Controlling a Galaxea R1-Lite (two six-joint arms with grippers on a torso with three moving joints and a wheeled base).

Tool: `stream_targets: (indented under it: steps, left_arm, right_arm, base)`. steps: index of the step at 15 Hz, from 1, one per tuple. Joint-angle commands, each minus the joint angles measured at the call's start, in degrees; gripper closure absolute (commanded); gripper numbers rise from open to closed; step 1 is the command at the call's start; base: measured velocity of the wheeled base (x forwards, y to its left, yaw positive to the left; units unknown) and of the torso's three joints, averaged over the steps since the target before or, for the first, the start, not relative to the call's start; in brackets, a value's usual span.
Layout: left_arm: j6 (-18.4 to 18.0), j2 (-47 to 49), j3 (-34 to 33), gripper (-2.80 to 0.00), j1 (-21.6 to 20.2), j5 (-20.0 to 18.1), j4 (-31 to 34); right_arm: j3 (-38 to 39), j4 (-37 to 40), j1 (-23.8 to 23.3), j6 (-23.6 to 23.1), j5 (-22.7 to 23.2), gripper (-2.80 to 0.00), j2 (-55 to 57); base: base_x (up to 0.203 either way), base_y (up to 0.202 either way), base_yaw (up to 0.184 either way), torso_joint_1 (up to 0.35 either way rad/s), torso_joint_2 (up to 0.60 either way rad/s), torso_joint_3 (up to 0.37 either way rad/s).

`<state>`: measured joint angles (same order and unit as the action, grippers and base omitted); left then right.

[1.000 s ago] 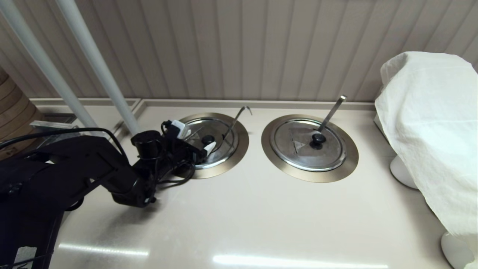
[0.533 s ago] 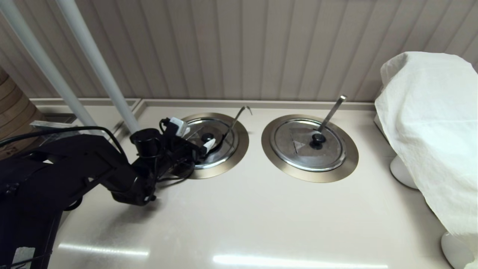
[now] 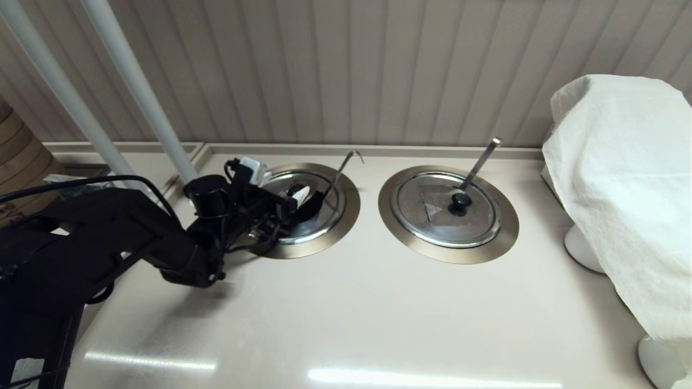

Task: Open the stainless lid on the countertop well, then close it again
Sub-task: Open the lid

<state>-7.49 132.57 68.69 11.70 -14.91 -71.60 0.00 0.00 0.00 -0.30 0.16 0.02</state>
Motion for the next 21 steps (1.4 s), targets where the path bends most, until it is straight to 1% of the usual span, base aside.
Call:
stream_targets:
  steps: [1,10,11,13,21]
  left_arm:
    - [0.2,0.1,1.1,-2.80,-0.4,0.0,-0.2]
    - [3.0,0.1,4.9,-2.80,-3.9,0.1,2.0]
    - [3.0,0.6,5.8,-2.80,-4.1,0.4,1.9]
    - [3.0,0.8,6.4,-2.80,-4.3,2.3,1.9]
    - [2.8,0.8,7.7,-2.80,-5.7,2.6,1.9]
  right_arm:
    - [0.0,0.0,0.0,0.0,0.0,-2.80,0.0]
    - [0.0,0.0,0.0,0.0,0.0,-2.80,0.0]
    - [0.0,0.0,0.0,0.0,0.0,-2.80,0.0]
    - [0.0,0.0,0.0,0.0,0.0,-2.80,0.0]
    - [0.0,0.0,0.0,0.0,0.0,-2.80,0.0]
  base:
    - [0.000,0.000,0.000,0.000,0.00,0.000]
    - [0.000,0.000,0.000,0.000,0.00,0.000]
    - [0.000,0.000,0.000,0.000,0.00,0.000]
    - [0.000,0.000,0.000,0.000,0.00,0.000]
    - [0.000,0.000,0.000,0.000,0.00,0.000]
